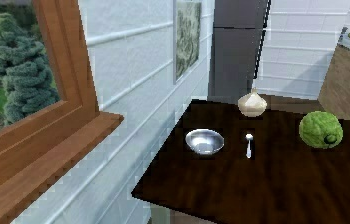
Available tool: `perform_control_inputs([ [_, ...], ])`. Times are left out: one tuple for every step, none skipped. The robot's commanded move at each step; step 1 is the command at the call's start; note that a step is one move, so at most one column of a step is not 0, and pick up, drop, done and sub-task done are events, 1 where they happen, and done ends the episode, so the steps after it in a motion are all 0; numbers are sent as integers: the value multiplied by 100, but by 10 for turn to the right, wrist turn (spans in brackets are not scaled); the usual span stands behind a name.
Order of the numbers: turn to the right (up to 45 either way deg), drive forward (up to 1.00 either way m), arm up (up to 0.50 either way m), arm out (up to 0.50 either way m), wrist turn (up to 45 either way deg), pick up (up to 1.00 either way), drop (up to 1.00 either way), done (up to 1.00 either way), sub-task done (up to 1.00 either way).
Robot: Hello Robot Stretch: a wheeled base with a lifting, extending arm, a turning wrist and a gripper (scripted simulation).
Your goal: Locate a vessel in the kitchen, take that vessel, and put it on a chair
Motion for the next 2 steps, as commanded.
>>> perform_control_inputs([
  [0, 0, 0, -10, 0, 0, 0, 0, 0],
  [0, 0, 0, 0, -390, 0, 0, 0, 0],
])
